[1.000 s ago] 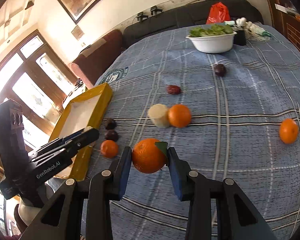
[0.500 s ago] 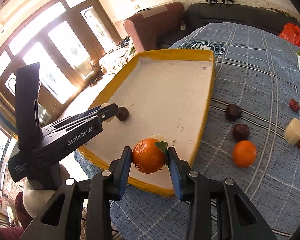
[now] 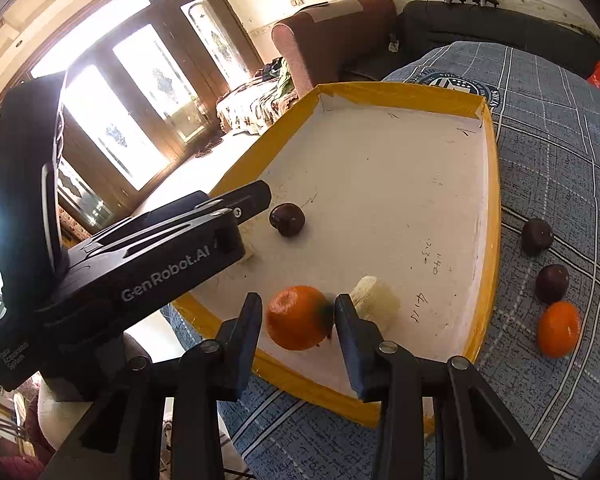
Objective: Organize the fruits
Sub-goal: 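Carry tangerine and yam slice into the yellow tray and open both tools, then grasp a tangerine with the left tool while the right moves toward dark plums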
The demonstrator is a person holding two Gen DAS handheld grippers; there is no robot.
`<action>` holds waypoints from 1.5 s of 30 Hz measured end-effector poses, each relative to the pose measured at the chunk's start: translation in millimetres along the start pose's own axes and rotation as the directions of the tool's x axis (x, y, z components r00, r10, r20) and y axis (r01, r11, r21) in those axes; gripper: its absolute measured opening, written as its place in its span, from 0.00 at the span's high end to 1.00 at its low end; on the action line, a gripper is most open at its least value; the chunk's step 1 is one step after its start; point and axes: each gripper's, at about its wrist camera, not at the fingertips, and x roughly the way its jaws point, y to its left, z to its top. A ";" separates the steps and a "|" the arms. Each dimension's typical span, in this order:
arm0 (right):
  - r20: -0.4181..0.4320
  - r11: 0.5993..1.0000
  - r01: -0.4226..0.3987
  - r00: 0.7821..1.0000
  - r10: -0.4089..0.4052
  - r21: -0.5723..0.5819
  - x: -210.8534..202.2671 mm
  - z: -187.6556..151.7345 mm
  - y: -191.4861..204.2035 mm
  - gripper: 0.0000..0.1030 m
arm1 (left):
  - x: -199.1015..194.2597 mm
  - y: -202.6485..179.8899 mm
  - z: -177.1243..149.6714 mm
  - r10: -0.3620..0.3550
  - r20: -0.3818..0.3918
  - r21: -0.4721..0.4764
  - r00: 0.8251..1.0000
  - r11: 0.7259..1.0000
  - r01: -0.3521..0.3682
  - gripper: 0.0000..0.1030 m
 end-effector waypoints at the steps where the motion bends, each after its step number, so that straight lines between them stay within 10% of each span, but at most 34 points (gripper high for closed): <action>1: 0.006 1.000 0.005 1.000 -0.006 0.003 -1.6 0.6 -1.1 0.54 | -3.0 2.6 0.6 -0.003 0.004 -0.008 1.000 1.000 0.003 0.33; 15: 0.107 0.982 0.129 0.984 -0.144 0.141 -87.9 -38.0 -81.0 0.50 | -29.5 -34.9 1.5 -0.092 0.032 0.047 0.995 0.995 0.090 0.23; 22: 0.117 0.908 0.239 0.949 -0.294 0.344 -151.2 -86.4 -167.0 0.49 | -25.4 -90.8 -9.2 -0.181 -0.017 0.156 0.983 0.971 0.181 0.23; 31: 0.136 0.879 0.228 0.941 -0.309 0.419 -166.6 -94.7 -202.8 0.49 | -7.4 -167.9 -34.7 -0.350 -0.169 0.262 0.921 0.885 0.385 0.23; 39: 0.134 0.884 0.198 0.951 -0.277 0.423 -152.1 -91.7 -210.3 0.49 | 28.2 -201.5 -42.6 -0.344 -0.267 0.286 0.900 0.864 0.414 0.23; 45: 0.138 0.873 0.183 0.953 -0.271 0.451 -154.0 -96.8 -221.3 0.49 | 51.0 -227.3 -49.1 -0.268 -0.294 0.365 0.917 0.855 0.367 0.29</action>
